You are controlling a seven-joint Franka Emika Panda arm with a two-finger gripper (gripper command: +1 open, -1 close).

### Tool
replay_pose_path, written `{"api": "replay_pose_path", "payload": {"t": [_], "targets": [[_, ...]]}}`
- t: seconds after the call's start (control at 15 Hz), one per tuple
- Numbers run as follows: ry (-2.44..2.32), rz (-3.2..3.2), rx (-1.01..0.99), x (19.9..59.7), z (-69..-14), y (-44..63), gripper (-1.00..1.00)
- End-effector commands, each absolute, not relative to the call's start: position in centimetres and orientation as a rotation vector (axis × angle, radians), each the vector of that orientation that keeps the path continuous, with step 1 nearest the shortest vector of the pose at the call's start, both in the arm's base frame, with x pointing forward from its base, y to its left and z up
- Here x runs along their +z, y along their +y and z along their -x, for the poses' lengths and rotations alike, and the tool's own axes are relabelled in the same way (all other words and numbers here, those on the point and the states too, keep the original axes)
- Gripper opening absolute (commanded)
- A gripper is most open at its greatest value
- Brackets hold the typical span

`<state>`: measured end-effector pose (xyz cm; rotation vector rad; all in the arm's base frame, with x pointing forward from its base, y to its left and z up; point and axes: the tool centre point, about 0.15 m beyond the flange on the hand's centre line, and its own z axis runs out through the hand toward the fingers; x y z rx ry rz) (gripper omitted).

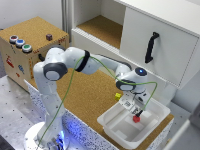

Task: Slide the yellow block towards the left

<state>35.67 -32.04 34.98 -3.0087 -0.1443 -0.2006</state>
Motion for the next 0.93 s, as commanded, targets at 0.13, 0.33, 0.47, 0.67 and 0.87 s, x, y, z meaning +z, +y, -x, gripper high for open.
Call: {"api": "replay_pose_path", "payload": {"t": [0.13, 0.33, 0.47, 0.67, 0.87], "targets": [[-0.401, 3.052, -0.24, 36.3, -38.4, -21.2, -1.0], [-0.485, 3.133, -0.227, 34.9, -39.4, -19.4, -1.0], [-0.509, 3.136, -0.208, 33.3, -40.1, -18.7, -1.0], [-0.556, 3.151, -0.195, 31.3, -40.9, -18.0, -1.0], [-0.504, 3.207, -0.187, 29.2, -41.6, -18.2, -1.0]]}}
